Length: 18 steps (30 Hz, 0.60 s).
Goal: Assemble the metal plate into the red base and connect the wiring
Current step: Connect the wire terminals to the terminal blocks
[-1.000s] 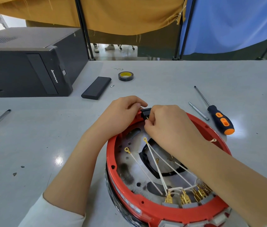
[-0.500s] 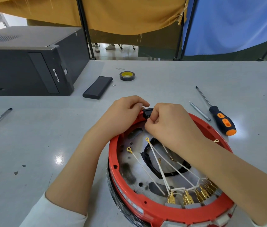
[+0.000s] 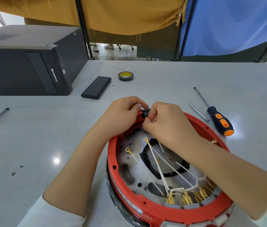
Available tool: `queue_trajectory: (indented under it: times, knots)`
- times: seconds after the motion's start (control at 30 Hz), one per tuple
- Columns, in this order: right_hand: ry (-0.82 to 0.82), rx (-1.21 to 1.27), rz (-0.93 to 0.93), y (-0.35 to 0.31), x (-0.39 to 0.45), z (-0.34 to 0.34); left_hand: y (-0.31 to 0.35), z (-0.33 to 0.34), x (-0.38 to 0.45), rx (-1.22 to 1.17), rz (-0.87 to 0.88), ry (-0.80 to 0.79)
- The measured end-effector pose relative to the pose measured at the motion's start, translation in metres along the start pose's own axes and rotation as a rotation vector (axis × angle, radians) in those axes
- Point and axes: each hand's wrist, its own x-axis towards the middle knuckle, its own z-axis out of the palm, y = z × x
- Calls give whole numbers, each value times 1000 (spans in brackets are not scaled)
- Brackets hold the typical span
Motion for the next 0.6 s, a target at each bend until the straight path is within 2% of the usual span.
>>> queue_trajectory:
  times: [0.2, 0.47, 0.6]
  knots:
    - [-7, -185, -55, 2, -4, -4, -1, 0, -1, -24, -5, 3]
    - [-22, -160, -70, 3, -1, -3, 0, 2, 2, -33, -8, 1]
    - [17, -110, 24, 6, 5, -10, 2, 1, 0, -67, -29, -50]
